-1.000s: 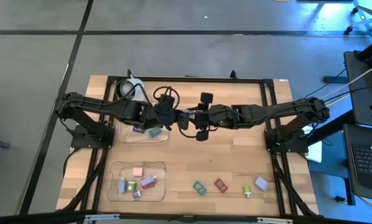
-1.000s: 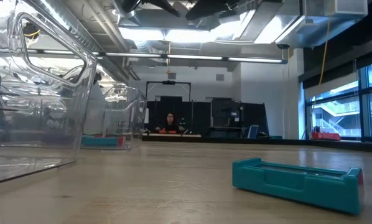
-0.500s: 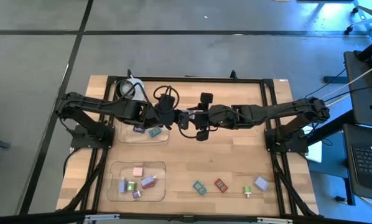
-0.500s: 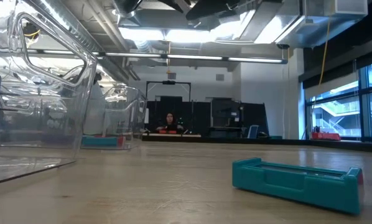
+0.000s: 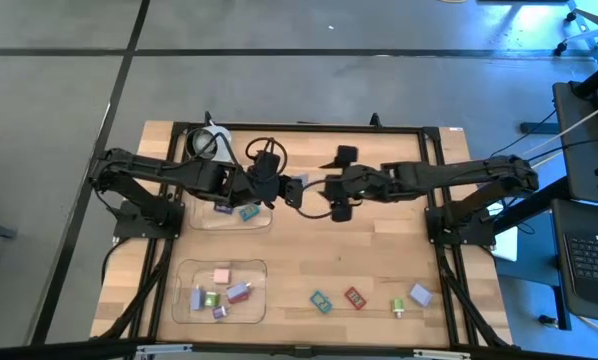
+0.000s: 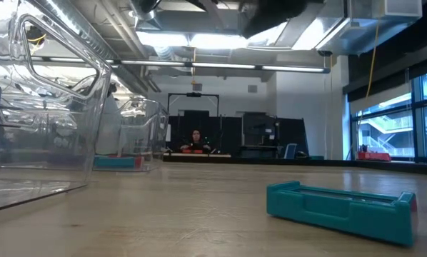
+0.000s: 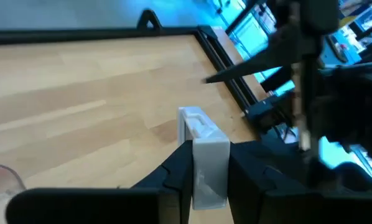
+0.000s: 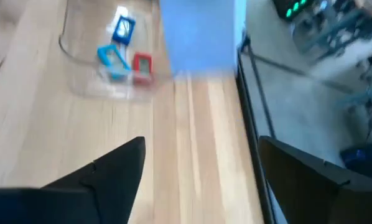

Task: Pick & Place Office items
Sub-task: Put the white timer into the top transparent bin

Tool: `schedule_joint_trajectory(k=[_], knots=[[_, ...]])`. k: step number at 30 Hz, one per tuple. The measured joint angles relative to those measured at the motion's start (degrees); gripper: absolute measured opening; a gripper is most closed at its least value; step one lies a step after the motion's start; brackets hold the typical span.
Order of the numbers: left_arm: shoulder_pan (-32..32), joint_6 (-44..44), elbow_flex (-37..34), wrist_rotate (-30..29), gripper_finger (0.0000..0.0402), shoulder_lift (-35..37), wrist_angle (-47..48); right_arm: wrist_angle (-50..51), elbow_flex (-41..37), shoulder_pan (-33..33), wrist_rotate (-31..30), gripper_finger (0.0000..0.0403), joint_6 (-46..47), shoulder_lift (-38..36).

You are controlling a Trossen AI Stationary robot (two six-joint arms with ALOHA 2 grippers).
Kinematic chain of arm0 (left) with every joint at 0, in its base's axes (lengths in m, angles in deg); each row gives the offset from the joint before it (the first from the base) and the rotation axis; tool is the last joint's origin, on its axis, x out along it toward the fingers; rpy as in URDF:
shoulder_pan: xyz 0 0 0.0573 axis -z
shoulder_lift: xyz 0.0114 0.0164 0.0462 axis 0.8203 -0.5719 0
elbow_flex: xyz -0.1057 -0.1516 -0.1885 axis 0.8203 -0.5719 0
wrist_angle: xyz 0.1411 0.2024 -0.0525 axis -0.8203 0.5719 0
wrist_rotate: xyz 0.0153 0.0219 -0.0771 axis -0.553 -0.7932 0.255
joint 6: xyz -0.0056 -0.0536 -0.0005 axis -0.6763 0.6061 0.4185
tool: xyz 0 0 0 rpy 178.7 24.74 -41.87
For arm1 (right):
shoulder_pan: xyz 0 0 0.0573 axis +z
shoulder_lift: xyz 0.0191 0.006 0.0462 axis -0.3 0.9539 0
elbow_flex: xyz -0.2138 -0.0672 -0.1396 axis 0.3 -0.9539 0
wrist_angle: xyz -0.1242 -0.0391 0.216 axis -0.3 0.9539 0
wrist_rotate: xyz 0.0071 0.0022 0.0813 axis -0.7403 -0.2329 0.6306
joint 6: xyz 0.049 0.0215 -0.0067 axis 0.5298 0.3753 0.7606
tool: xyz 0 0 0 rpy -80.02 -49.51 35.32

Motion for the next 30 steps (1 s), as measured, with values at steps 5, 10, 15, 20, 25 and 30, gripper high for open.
schedule_joint_trajectory(k=[5,10,15,20,25,30], knots=[[-0.33,-2.69,0.04,-2.54,0.0067,1.44,-1.19,7.19,0.0,-1.39,3.44,0.0307,4.75,-6.57],[-0.32,-11.26,0.04,-2.02,0.0068,2.74,-9.03,10.24,0.0,-2.82,7.57,0.0295,8.47,-13.77],[-0.1,-22.14,0.09,3.64,0.0067,3.42,-19.4,10.59,0.0,-3.17,7.29,0.0284,10.45,-20.24],[0.72,-26.07,0.13,7.35,0.0068,3.76,-17.36,13.4,0.02,-3.13,7.36,0.0276,14.28,-24.72],[1.77,-18.7,0.09,8.39,0.0068,3.78,-0.64,21.65,0.02,-3.13,7.38,0.0269,19.38,-25.82],[2.04,-4.55,0.02,8.03,0.0068,3.08,21.87,24.94,0.02,-2.99,7.53,0.0261,22.47,-24.76]])
